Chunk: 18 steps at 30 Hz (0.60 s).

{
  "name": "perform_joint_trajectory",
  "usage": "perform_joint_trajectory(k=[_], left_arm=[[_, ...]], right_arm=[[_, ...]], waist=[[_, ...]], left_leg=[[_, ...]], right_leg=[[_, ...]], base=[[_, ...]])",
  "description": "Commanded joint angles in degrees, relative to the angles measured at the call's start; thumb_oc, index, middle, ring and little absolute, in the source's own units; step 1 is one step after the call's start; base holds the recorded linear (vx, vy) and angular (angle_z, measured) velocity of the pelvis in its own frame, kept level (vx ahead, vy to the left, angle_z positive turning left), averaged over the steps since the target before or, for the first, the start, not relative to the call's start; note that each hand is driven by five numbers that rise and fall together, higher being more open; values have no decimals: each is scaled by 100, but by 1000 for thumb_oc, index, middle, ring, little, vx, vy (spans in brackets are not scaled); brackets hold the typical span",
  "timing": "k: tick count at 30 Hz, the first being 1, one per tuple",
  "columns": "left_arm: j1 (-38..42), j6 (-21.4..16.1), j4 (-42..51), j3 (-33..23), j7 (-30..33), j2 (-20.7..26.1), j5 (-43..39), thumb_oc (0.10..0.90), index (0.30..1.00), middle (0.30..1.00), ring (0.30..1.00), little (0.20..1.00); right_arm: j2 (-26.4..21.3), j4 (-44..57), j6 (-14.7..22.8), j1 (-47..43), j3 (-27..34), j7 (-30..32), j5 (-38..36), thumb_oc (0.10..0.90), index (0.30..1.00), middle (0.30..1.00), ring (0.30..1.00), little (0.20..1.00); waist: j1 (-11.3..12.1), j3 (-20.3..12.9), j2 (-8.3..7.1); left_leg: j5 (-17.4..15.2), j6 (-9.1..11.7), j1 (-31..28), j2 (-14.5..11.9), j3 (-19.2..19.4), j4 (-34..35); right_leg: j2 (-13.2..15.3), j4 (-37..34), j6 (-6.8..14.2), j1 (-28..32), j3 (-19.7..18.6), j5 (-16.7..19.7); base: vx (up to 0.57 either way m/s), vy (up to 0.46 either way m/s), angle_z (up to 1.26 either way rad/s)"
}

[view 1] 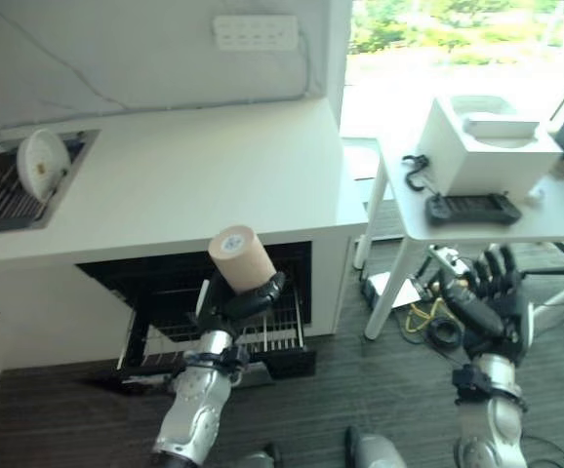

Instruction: Place the dishes in the dishwasher.

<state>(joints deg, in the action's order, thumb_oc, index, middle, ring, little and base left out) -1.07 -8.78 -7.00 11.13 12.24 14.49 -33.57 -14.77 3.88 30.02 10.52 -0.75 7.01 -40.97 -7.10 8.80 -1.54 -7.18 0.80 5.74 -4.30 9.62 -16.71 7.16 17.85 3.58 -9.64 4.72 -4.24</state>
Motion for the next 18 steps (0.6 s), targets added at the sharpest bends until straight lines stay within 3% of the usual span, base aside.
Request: perform_joint_trajectory(k=[1, 5, 7, 9, 11, 15, 18], left_arm=[[517, -843, 327, -140, 524, 343, 329, 400, 300, 300, 300, 300], [732, -729, -89, 32, 1709, 338, 762, 400, 300, 300, 300, 300], [1060, -657, -557, 303, 2141, 306, 1538, 400, 300, 300, 300, 300], [1192, -484, -637, 527, 2532, 267, 2124, 400, 300, 300, 300, 300], [1355, -546, -881, 714, 2836, 342, 2392, 400, 300, 300, 300, 300], [1550, -522, -965, 1026, 3293, 343, 2967, 400, 300, 300, 300, 300], [1746, -464, -1063, 1235, 3553, 319, 3339, 400, 300, 300, 300, 300]], right_arm=[[-370, 212, 249, -197, -25, -706, -373, 800, 900, 900, 900, 900], [-619, 734, 79, -184, -420, -1174, -71, 800, 900, 900, 900, 900], [-804, 846, 38, -475, -828, -1498, 49, 800, 900, 900, 900, 900], [-915, 892, -392, -726, -1127, -1742, 86, 800, 900, 900, 900, 900], [-995, 799, -515, -983, -1451, -1620, -101, 800, 900, 900, 900, 900], [-944, 550, -307, -1580, -2027, -915, 262, 800, 900, 900, 900, 900], [-863, 525, -524, -1980, -2311, -518, 411, 800, 900, 900, 900, 900]], waist=[[19, -297, 69], [-102, -346, 33], [-103, -378, -3], [-47, -387, -25], [46, -390, -57], [307, -378, -78], [417, -374, -80]], left_leg=[[-378, 44, -122, -129, -3, -47], [-400, 51, -173, -173, 113, -47], [-404, 56, -180, -204, 130, -47], [-401, 74, -159, -208, 101, -47], [-407, 85, -161, -202, 69, -47], [-409, 99, -133, -172, -64, -47], [-400, 117, -130, -158, -136, -47]], right_leg=[[12, -66, 275, 186, -14, -280], [-24, -66, 288, 152, -117, -276], [-18, -66, 300, 135, -120, -269], [-13, -66, 310, 125, -117, -268], [12, -66, 324, 151, -82, -275], [67, -66, 330, 217, 46, -296], [82, -66, 321, 267, 115, -301]], base=[[-36, 16, -16], [-30, 0, -31], [-47, -48, -5], [-32, -46, -1], [-19, -45, 0], [-6, -48, 6], [9, -30, 23]])
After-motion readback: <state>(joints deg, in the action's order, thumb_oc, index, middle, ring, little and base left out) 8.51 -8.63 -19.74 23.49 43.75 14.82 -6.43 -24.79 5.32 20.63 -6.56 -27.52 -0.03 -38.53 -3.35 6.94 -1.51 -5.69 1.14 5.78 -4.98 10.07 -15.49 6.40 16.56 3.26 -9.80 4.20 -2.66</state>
